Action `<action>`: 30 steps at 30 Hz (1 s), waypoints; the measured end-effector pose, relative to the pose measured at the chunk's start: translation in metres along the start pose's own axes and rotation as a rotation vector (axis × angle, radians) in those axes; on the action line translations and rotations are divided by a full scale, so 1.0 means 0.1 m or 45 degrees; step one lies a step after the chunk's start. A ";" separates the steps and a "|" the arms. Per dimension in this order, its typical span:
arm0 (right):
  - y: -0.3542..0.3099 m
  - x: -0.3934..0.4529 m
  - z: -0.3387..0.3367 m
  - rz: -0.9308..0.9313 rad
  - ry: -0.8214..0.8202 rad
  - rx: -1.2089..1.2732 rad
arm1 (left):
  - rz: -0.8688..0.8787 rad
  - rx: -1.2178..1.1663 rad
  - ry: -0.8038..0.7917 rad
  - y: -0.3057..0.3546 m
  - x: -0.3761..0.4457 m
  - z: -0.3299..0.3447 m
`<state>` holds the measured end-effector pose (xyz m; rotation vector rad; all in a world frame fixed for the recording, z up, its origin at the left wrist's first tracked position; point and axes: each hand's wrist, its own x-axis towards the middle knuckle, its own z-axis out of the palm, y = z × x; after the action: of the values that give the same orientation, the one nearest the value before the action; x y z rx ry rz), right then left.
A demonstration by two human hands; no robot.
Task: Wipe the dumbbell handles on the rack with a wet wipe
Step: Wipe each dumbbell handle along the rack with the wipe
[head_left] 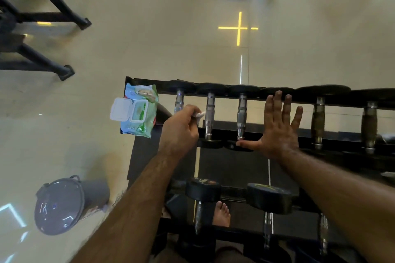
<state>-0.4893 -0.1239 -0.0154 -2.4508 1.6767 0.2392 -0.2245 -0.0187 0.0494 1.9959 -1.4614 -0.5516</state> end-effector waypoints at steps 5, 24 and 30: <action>-0.01 0.08 -0.05 -0.004 -0.049 -0.063 | 0.021 0.023 -0.022 0.02 0.08 0.05; -0.02 0.10 0.05 -0.073 -0.028 0.006 | 0.687 0.560 -0.237 -0.43 0.57 0.60; -0.02 0.12 0.05 -0.068 -0.025 0.008 | 0.667 0.483 -0.280 -0.33 0.61 0.41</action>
<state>-0.4835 -0.1329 -0.0232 -2.4763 1.5999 0.2495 -0.2088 -0.0786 -0.0016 1.7374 -2.2654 -0.2829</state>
